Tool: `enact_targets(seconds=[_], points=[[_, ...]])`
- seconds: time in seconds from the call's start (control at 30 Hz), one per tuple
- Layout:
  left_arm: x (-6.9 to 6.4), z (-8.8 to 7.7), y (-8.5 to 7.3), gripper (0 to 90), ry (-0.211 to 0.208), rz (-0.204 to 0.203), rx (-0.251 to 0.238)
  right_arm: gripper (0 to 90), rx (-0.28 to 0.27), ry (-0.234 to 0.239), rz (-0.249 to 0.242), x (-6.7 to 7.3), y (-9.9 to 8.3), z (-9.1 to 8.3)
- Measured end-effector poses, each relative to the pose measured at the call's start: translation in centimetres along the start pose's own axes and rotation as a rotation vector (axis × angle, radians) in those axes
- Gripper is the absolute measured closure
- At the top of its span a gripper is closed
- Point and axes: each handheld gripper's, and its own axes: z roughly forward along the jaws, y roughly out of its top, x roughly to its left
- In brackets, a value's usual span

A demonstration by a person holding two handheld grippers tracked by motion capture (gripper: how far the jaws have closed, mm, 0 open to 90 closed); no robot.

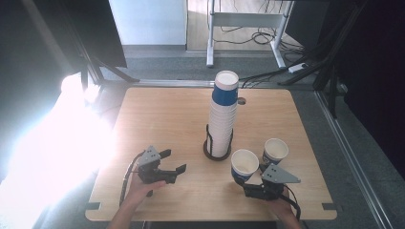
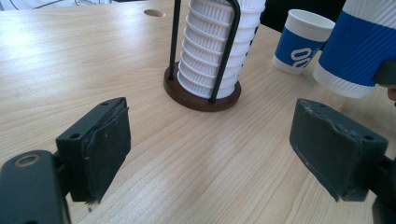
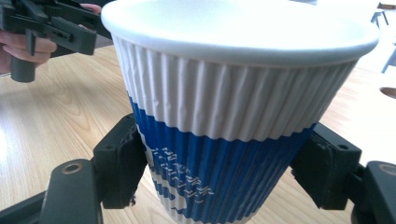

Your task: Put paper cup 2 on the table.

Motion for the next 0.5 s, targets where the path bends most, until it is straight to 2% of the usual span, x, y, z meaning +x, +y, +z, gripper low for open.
enact_targets(seconds=[0.1,0.27,0.5], points=[[0.0,0.0,0.0,13.0,0.003,0.0,0.001,25.5,0.013,-0.018,0.008,-0.3,-0.5,-0.4],[0.1,0.2,-0.1,13.3,0.008,0.0,0.007,25.5,0.076,-0.074,0.047,-1.1,-1.9,-0.3],[0.1,0.4,-0.2,13.3,0.006,0.0,0.015,25.5,0.11,-0.089,0.054,-1.5,-2.2,0.8]])
